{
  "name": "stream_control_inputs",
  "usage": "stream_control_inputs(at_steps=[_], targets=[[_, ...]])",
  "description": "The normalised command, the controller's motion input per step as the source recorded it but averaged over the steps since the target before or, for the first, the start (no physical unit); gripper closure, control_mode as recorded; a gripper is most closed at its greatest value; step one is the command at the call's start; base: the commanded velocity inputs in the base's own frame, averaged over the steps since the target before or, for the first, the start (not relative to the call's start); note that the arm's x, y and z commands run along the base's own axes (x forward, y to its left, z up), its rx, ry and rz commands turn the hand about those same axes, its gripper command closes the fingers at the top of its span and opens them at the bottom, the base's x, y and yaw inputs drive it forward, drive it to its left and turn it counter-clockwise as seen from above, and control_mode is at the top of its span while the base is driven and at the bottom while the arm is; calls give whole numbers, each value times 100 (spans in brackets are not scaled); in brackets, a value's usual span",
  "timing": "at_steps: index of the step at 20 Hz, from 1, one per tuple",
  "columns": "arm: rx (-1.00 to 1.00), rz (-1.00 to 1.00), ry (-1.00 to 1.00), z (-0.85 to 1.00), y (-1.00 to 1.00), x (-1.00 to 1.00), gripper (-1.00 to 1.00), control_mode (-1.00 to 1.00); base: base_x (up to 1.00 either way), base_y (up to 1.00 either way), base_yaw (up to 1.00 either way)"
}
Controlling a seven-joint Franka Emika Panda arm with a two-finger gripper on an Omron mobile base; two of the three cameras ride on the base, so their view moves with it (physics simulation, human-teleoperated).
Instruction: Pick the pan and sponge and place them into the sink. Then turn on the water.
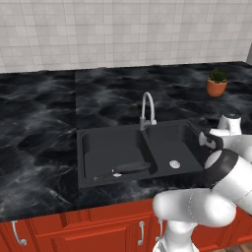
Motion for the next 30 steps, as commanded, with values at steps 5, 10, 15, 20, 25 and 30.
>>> stream_control_inputs(at_steps=[5,10,15,20,25,30], targets=[[10,0,0,27,-62,59,-100,-100,0,0,0],[19,-8,0,24,-45,60,-100,-100,0,0,0],[14,-12,0,3,-21,31,-100,-100,0,0,0],[7,-17,0,0,-2,13,-100,-100,0,0,0],[0,-14,0,0,0,6,-100,-100,0,0,0],[0,-7,0,-4,0,0,-100,-100,0,0,0]])
